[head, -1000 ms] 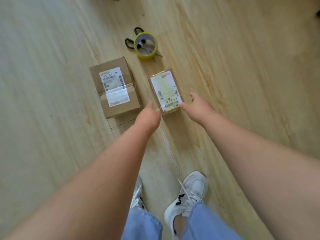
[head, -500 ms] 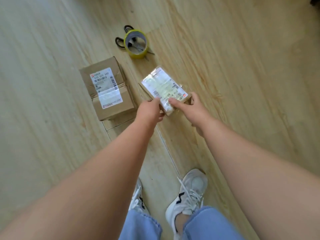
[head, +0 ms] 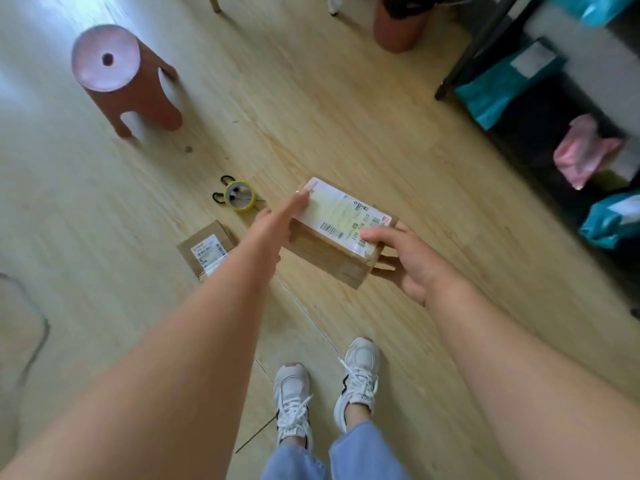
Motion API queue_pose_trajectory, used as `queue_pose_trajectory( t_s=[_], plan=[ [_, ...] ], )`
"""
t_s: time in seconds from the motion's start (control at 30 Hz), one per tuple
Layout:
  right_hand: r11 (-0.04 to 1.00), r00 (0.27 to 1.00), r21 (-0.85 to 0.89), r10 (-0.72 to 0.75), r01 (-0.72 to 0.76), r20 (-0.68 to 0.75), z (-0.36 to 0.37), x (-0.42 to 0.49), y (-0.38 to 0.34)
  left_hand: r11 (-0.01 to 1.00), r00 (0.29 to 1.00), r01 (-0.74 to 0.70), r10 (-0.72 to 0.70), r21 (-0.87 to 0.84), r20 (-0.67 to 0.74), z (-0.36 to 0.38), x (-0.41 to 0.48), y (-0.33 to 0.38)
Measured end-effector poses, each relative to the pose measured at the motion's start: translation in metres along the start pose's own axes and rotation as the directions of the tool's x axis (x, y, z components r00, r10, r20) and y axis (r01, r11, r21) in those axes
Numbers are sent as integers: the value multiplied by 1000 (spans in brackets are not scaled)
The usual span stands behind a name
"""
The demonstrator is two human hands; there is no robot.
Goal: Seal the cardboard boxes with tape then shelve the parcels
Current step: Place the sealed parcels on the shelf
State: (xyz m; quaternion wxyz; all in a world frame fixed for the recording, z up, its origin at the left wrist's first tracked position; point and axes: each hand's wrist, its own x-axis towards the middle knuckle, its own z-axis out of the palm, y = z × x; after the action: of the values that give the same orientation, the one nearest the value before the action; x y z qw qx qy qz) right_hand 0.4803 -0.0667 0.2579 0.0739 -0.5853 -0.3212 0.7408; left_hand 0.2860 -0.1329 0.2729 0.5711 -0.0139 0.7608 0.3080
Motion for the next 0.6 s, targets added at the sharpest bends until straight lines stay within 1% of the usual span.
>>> queue_pose_trajectory(
  t_s=[0.07,0.1,0.13,0.2,0.3,0.37,0.43,0.5,0.6],
  plan=[
    [1000,999,23,9,-10,31,-16,-26,-12,996,981,-6,-12,91,195,-7,-17,15],
    [999,999,34,8,-9,32,-26,-41,-15,989,958,-37,-5,140,286,-6,-28,21],
    [998,1000,56,9,-11,24,-35,-51,-16,984,936,-61,-3,169,353,-4,-37,24],
    [992,998,124,4,4,-63,-53,-70,-13,973,907,-86,-12,214,421,10,-54,26],
    [987,954,146,-24,70,-298,-80,-92,-3,949,919,-119,-7,292,395,50,-78,19],
    [988,917,141,-4,66,-399,-92,-104,7,946,928,-140,22,292,373,81,-92,11],
    [985,903,169,39,37,-428,-109,-124,15,959,928,-158,62,235,367,117,-105,0],
    [981,915,194,63,17,-398,-122,-138,23,971,930,-144,66,193,362,151,-116,-12],
    [974,925,218,22,66,-379,-159,-157,31,966,934,-137,53,217,354,215,-137,-28]
  ],
)
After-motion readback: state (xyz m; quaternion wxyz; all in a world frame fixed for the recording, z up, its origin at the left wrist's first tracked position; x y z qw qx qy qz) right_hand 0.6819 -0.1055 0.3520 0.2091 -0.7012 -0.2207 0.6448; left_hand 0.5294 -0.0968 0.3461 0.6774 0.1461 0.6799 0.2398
